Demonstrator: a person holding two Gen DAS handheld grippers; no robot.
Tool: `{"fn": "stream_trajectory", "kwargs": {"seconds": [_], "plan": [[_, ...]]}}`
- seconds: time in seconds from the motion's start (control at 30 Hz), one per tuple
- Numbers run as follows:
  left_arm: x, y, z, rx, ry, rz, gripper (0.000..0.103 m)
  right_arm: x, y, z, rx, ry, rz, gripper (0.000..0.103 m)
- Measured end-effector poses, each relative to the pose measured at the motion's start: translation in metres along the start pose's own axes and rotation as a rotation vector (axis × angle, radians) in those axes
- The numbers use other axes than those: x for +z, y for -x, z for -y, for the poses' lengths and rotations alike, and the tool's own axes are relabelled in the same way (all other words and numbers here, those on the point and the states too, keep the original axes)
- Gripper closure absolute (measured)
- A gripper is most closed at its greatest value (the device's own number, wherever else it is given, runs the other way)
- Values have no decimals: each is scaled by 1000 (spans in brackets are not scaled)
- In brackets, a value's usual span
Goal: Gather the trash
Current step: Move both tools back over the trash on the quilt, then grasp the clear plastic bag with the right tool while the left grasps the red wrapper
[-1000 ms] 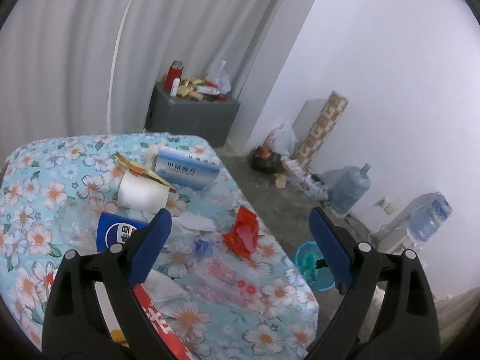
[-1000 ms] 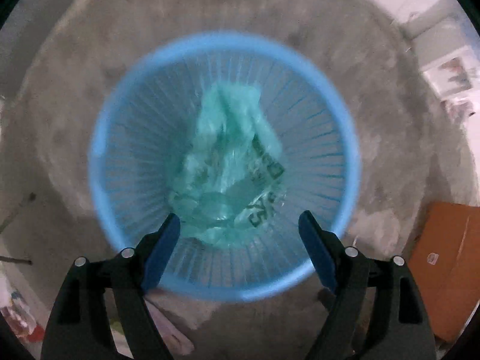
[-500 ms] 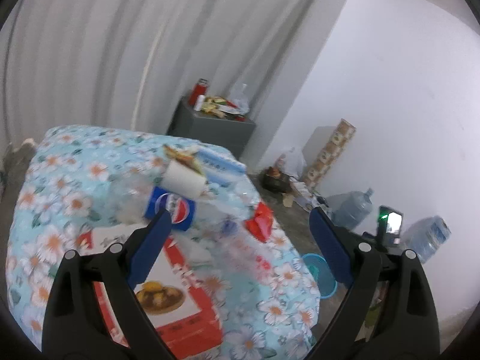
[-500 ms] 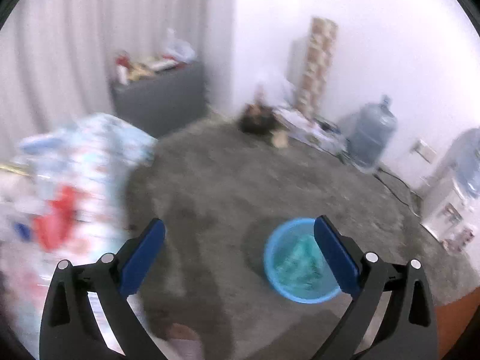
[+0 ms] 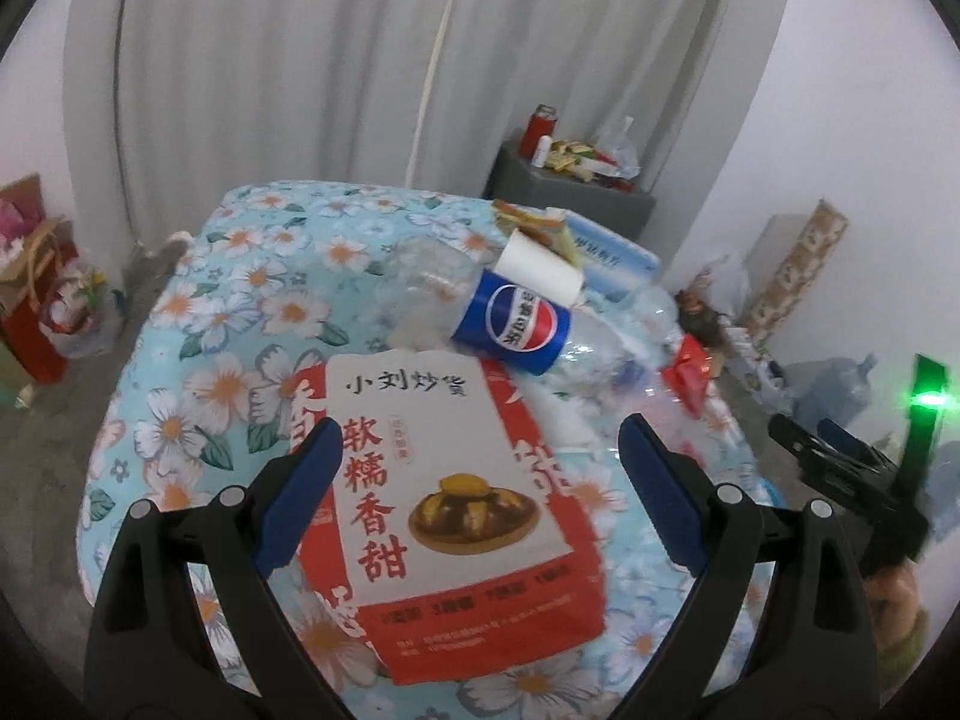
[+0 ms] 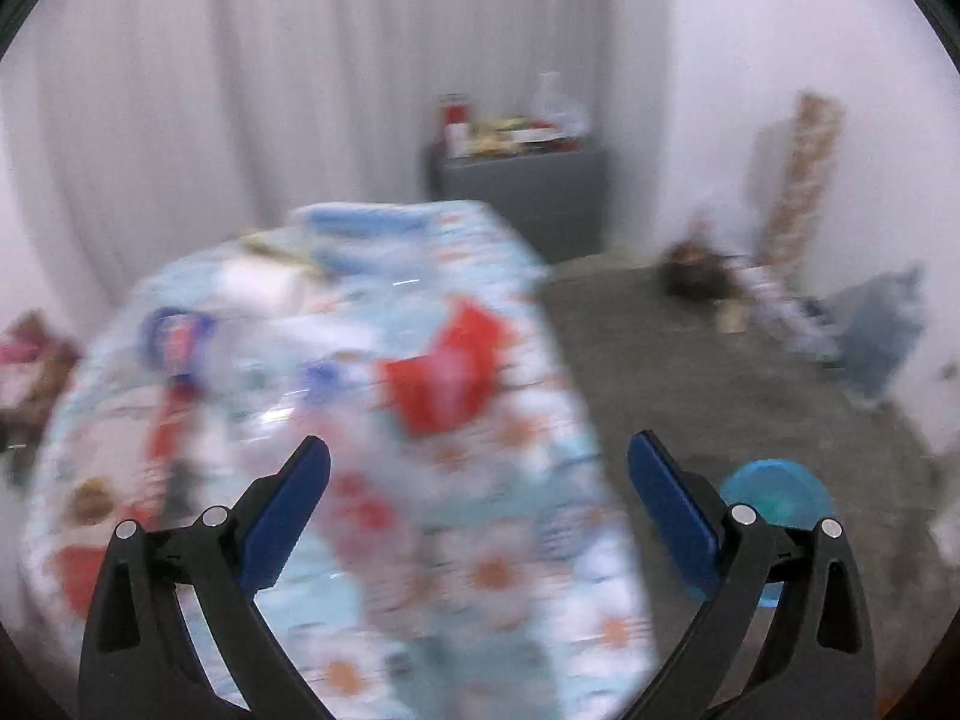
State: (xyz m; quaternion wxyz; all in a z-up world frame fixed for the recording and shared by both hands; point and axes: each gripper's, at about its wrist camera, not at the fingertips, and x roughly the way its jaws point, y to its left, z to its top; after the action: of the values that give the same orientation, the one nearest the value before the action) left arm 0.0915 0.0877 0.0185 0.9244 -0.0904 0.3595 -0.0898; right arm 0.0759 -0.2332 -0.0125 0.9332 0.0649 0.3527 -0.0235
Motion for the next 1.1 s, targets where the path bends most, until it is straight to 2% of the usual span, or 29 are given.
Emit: {"fn": "stream_trajectory", "kwargs": {"seconds": [0.03,0.1,0.23,0.37,0.43,0.47,0.53,0.67,0.9,1.0,1.1], "plan": [[-1,-3,3,10,-25,5,14,-3,0,-3,61,-11,2,6],[-2,-10,9,22,-58,1,14,-7,-2,-8,84,-10,-11,6],[-3,-26,14,38,-87,-32,14,-8,-25,-23,135,36,-94,6],[-6,-39,14,41,-81,-75,14,-3,-64,-20,253,-11,-176,7],[-7,-43,13,40,-71,-87,14,0,-82,-14,301,-56,-215,12],[-7,-46,13,41,-69,-94,14,2,-91,-12,332,-77,-242,18],[-8,-49,13,44,-70,-100,14,3,-107,-9,363,-108,-285,23],[-8,-52,14,48,-71,-110,14,-3,-128,-9,397,-139,-359,43],[-1,-52,24,43,-106,-104,14,-14,-116,-4,383,-125,-351,74],[5,-49,34,11,-128,-94,14,-19,-108,3,400,-128,-350,80],[9,-46,43,-17,-140,-84,14,-23,-98,12,445,-155,-354,81]]}}
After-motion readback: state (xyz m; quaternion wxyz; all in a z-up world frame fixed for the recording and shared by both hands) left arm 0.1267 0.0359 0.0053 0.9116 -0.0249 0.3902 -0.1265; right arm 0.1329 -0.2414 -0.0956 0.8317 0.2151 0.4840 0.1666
